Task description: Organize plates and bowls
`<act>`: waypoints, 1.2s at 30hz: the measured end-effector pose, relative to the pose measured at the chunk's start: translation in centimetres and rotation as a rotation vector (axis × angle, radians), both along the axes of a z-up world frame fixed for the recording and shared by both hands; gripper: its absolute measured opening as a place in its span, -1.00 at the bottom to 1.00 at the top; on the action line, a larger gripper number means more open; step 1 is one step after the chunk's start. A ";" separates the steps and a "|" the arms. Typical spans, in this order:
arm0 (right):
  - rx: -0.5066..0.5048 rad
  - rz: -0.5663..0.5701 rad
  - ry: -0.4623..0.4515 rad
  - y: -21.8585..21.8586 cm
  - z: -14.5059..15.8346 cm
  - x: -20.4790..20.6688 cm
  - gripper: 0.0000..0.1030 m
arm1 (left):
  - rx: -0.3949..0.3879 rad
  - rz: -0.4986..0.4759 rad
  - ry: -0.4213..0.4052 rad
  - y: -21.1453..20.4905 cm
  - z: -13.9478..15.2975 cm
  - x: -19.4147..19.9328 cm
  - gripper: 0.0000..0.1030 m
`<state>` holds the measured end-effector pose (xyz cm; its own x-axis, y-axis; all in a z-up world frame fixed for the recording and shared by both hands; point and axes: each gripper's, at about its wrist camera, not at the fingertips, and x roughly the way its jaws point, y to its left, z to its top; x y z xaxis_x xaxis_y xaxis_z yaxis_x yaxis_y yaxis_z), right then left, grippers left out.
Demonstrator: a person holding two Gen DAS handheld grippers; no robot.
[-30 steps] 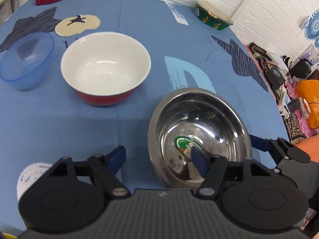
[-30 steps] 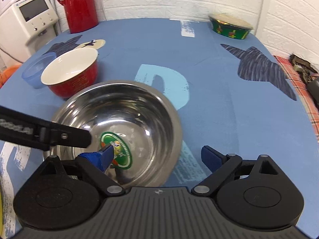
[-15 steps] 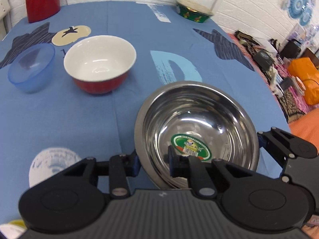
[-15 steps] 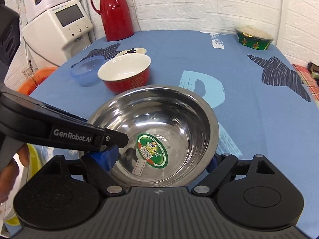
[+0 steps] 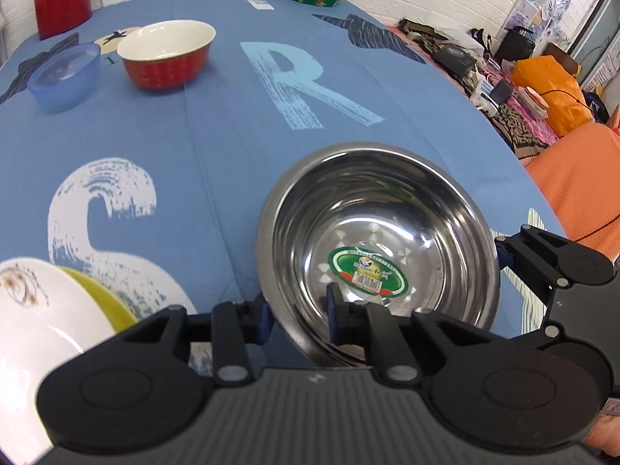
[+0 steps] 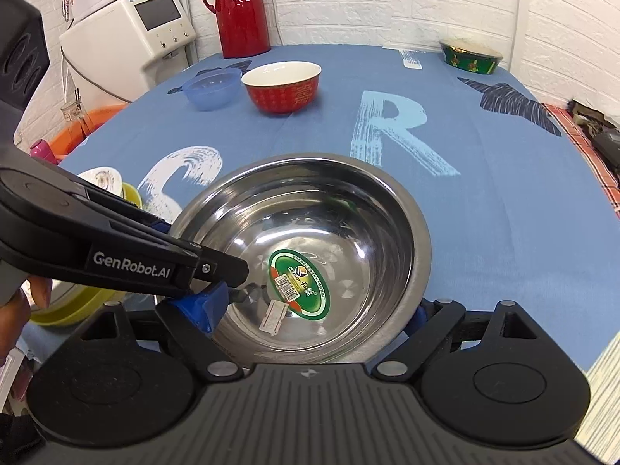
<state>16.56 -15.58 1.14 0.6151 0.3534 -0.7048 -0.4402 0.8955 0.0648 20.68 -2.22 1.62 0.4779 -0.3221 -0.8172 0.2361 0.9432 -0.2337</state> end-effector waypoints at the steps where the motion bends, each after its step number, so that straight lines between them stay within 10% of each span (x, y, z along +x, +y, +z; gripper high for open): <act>1: 0.002 0.000 0.005 -0.1 -0.2 -0.1 0.50 | -0.001 -0.003 0.004 -0.1 -0.2 -0.2 -0.78; 8: 0.019 -0.005 0.052 -0.1 -1.4 0.0 0.49 | 0.023 -0.005 -0.020 -0.5 -1.1 -0.7 -0.72; 11: 0.016 -0.006 0.044 -0.2 -1.1 -0.6 0.47 | 0.021 -0.006 -0.043 -0.7 -1.0 -1.0 -0.16; 15: -0.012 -0.049 -0.003 -0.9 0.1 -1.3 0.48 | 0.047 0.006 -0.126 -0.6 0.4 -1.8 0.04; 36: -0.014 -0.118 -0.200 0.3 5.6 -2.3 0.49 | 0.015 0.130 -0.231 4.5 5.1 -4.6 0.12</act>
<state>14.25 -15.30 6.77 0.7793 0.2618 -0.5694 -0.3355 0.9417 -0.0262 16.05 2.25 6.75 0.6887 -0.2344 -0.6861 0.1584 0.9721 -0.1731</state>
